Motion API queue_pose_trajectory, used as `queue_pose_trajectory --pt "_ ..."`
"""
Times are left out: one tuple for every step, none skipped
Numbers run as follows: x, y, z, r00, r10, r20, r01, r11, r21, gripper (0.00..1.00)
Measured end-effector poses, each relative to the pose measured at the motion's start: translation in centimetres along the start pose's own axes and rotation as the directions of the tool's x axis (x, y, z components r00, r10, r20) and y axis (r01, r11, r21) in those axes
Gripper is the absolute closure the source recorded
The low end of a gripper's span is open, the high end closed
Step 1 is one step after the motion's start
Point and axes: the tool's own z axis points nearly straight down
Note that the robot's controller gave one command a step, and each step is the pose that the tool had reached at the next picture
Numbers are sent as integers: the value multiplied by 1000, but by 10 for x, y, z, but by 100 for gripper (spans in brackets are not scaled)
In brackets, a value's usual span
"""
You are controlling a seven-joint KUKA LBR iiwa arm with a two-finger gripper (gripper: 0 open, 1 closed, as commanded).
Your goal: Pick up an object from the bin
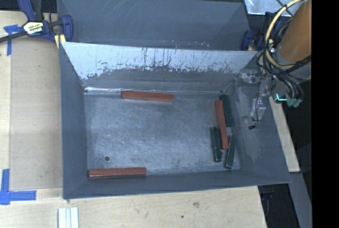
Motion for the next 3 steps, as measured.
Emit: queue_pose_trajectory --pt "-24 12 100 963 -271 0 271 963 -1 0" --pt "-49 44 104 609 -793 4 793 609 1 0" --pt "-49 32 132 315 -949 4 949 315 -2 0"
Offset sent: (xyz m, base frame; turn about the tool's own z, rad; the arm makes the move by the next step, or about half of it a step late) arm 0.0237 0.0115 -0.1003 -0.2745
